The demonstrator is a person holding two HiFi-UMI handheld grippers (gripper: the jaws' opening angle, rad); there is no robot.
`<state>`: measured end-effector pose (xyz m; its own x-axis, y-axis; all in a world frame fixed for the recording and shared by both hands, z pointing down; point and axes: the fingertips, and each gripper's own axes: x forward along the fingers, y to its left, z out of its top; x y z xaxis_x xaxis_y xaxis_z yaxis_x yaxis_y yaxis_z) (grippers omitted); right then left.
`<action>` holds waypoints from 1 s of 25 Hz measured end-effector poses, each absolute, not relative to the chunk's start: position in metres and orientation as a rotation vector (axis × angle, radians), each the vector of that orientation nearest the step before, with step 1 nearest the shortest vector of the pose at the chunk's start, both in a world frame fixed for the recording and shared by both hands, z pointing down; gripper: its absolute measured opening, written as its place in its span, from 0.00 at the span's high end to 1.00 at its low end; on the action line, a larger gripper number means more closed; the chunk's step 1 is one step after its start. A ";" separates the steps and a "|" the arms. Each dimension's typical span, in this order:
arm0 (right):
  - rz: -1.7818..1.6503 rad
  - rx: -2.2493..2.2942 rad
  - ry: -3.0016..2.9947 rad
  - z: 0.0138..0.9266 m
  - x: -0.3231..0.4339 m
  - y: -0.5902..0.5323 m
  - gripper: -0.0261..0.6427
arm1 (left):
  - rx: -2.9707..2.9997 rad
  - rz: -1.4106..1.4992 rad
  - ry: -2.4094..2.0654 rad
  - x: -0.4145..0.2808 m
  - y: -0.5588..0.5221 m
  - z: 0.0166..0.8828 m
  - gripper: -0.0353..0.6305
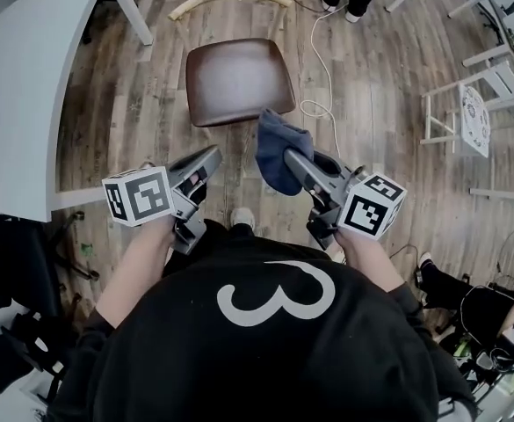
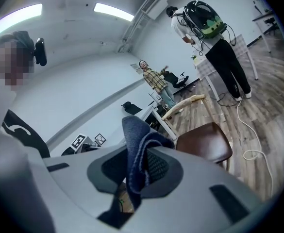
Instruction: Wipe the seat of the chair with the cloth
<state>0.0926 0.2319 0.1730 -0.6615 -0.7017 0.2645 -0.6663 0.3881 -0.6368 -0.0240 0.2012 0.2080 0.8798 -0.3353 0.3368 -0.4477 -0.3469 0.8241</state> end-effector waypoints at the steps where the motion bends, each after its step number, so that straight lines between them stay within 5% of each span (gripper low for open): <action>1: -1.164 -1.270 2.579 0.178 0.094 0.229 0.88 | 1.944 0.126 -0.577 -0.024 0.196 0.214 0.93; 25: -1.519 -1.302 2.452 0.282 0.060 -0.013 0.88 | 1.642 0.070 -0.675 -0.101 -0.006 0.373 0.93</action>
<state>0.0597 -0.0134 0.2820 -0.6612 -0.6267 0.4124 -0.6484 0.2007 -0.7344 -0.1014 -0.0056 0.3728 0.8241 -0.3842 0.4162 -0.4618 -0.0305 0.8864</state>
